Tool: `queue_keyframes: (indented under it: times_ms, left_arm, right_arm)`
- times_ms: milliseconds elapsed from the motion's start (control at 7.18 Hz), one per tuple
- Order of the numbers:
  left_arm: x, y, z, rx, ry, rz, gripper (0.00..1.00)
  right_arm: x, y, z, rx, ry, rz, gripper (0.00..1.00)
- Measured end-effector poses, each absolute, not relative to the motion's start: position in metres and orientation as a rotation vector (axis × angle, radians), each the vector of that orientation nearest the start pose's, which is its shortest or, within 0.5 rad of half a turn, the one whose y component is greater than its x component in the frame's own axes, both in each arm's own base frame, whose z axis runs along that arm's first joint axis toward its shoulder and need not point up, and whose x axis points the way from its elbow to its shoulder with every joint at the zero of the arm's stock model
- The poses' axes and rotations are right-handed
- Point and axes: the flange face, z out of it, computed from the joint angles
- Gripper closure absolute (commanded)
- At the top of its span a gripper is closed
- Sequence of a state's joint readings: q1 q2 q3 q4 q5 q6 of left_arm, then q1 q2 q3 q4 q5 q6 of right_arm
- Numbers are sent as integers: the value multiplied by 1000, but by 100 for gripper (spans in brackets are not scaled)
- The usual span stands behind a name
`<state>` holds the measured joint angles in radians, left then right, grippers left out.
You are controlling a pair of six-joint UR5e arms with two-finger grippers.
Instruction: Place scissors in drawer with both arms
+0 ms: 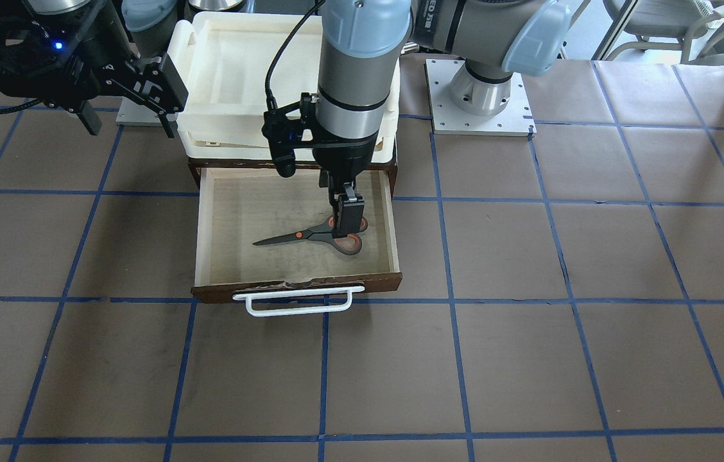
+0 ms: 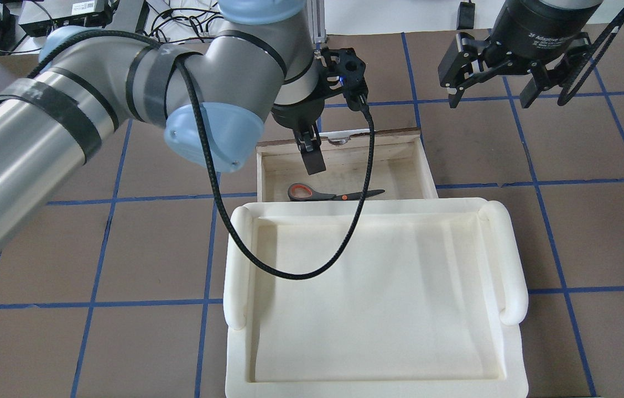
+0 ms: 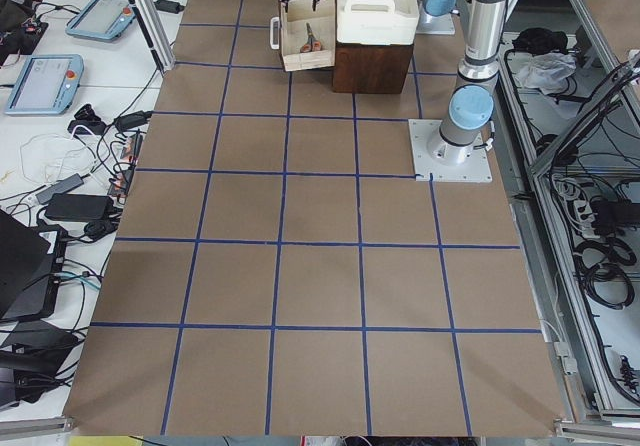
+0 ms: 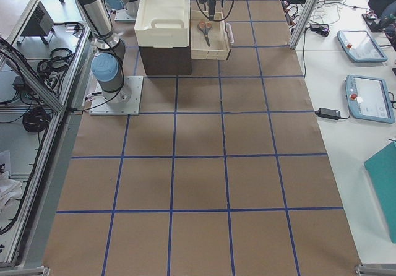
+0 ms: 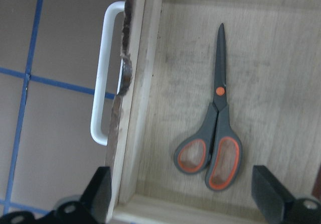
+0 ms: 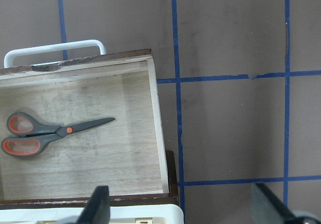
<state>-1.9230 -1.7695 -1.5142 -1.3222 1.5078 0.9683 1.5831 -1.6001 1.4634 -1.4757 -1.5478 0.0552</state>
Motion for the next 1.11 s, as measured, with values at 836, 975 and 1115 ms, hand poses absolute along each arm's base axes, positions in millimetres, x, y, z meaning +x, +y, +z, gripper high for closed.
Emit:
queue_keyframes:
  times_ms: [836,975,1115]
  left_arm:
    - [-195,-466,542,956,2989,-172,0]
    - [-179,-466,543,653,3075,-161,0]
    - [-159,-470,541,406,3122,-151,0]
  right_arm:
    - [141,-478,545,66,3116,-63,0]
    - [141,-478,545,66,3116,-63,0]
    - [141,-478,545,66,3116,-63,0]
